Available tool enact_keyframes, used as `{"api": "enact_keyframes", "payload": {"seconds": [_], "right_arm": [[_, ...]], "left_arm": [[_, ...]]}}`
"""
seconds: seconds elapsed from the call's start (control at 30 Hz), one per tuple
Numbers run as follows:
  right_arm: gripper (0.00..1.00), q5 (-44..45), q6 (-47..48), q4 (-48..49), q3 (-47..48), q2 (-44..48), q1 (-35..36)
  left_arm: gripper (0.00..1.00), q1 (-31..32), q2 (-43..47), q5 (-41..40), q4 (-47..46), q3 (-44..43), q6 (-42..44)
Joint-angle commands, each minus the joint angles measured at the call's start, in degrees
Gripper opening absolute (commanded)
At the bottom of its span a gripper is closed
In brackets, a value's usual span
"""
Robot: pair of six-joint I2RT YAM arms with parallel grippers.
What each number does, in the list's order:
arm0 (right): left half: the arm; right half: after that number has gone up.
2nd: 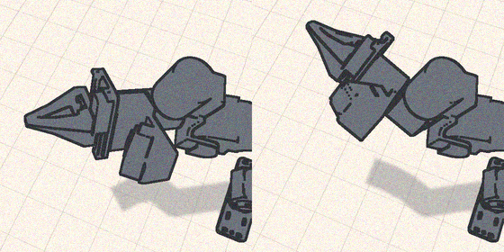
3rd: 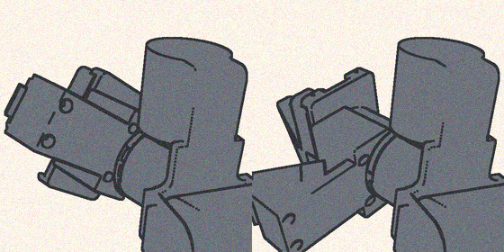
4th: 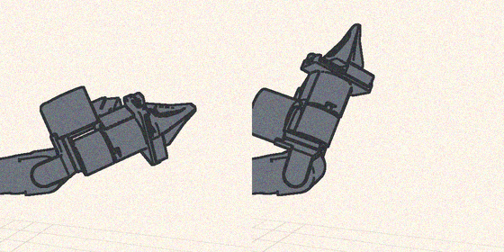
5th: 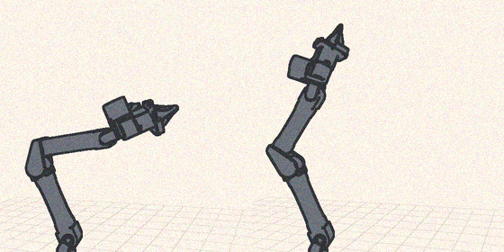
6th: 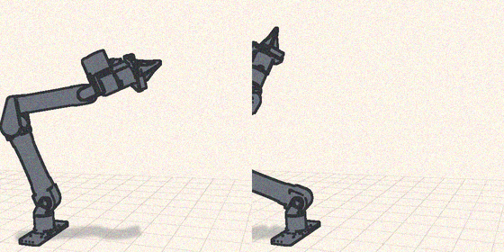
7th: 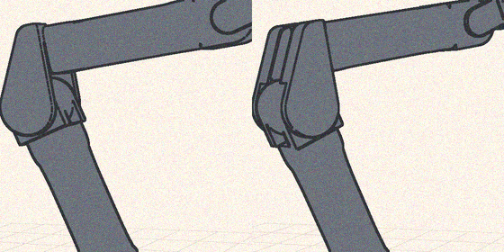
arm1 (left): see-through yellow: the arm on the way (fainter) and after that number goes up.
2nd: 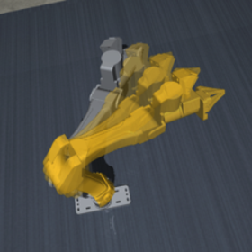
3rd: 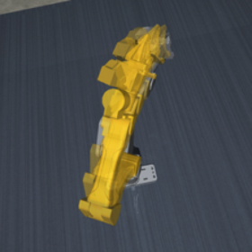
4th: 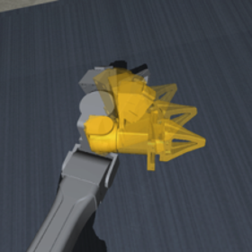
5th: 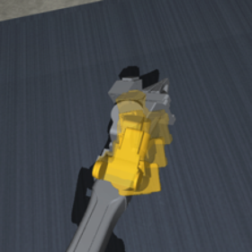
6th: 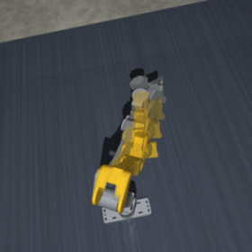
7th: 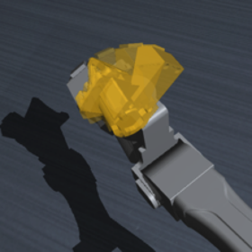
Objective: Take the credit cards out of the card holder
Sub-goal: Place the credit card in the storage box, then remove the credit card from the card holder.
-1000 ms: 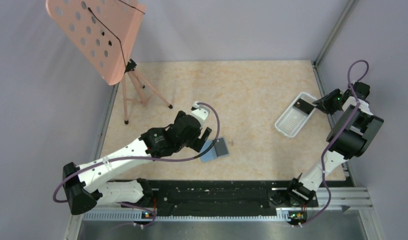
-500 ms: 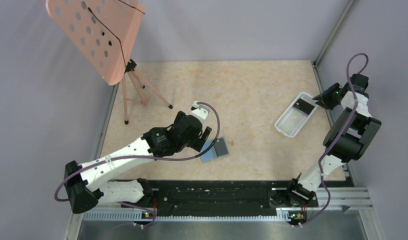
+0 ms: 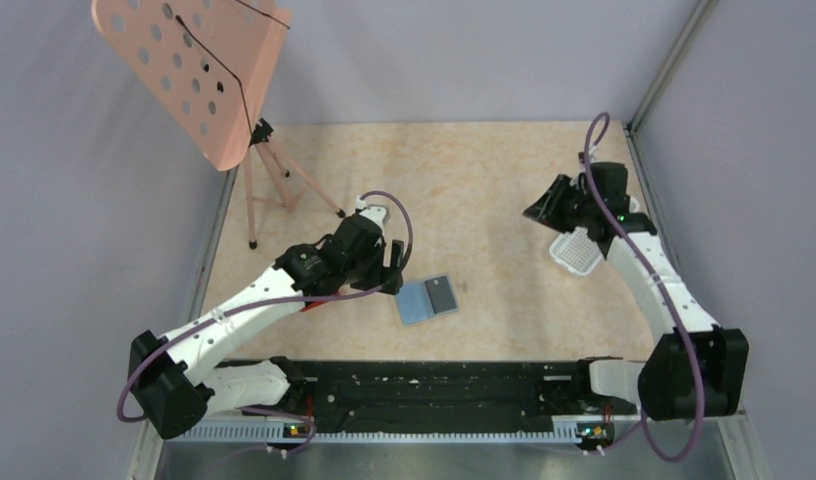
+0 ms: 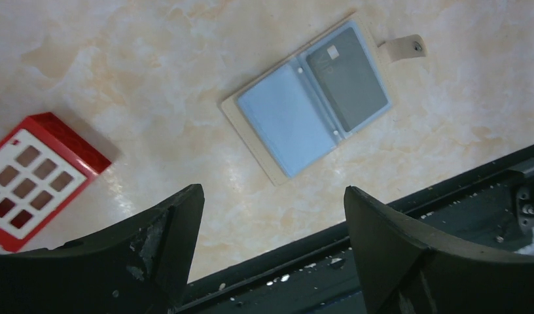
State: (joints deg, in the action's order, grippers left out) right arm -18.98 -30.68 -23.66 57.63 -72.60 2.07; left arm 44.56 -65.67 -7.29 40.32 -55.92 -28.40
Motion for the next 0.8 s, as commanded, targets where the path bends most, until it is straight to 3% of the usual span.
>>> {"api": "enact_keyframes", "payload": {"seconds": [0.0, 0.17, 0.27, 0.3, 0.4, 0.57, 0.77], "right_arm": [[0.30, 0.1, -6.8, 7.5, -9.8, 7.7, 9.5], [0.31, 0.8, -10.5, 13.3, -17.0, 11.8, 23.1], [0.31, 2.7, -12.8, 17.1, -20.2, 12.6, 30.3], [0.31, 3.5, -13.5, 18.1, -21.0, 12.4, 32.4], [0.31, 4.1, -14.6, 20.8, -22.2, 10.6, 36.7], [0.34, 7.2, -14.1, 20.2, -20.7, 6.7, 40.6], [0.41, 9.8, -11.1, 21.6, -20.5, 1.9, 40.6]], "left_arm": [[0.83, -0.8, 0.2, 9.1, -3.3, 2.0, -5.8], [0.78, -2.4, -1.0, 15.6, -9.9, 6.9, -11.5], [0.68, -2.5, -2.5, 15.8, -13.3, 9.4, -14.3], [0.61, -2.7, -3.1, 15.7, -14.2, 10.1, -15.3], [0.29, -4.0, -5.0, 17.3, -18.8, 12.8, -18.4], [0.00, -5.1, -8.5, 18.3, -25.0, 15.3, -20.7], [0.00, -5.4, -14.7, 17.2, -23.6, 14.2, -20.1]]}}
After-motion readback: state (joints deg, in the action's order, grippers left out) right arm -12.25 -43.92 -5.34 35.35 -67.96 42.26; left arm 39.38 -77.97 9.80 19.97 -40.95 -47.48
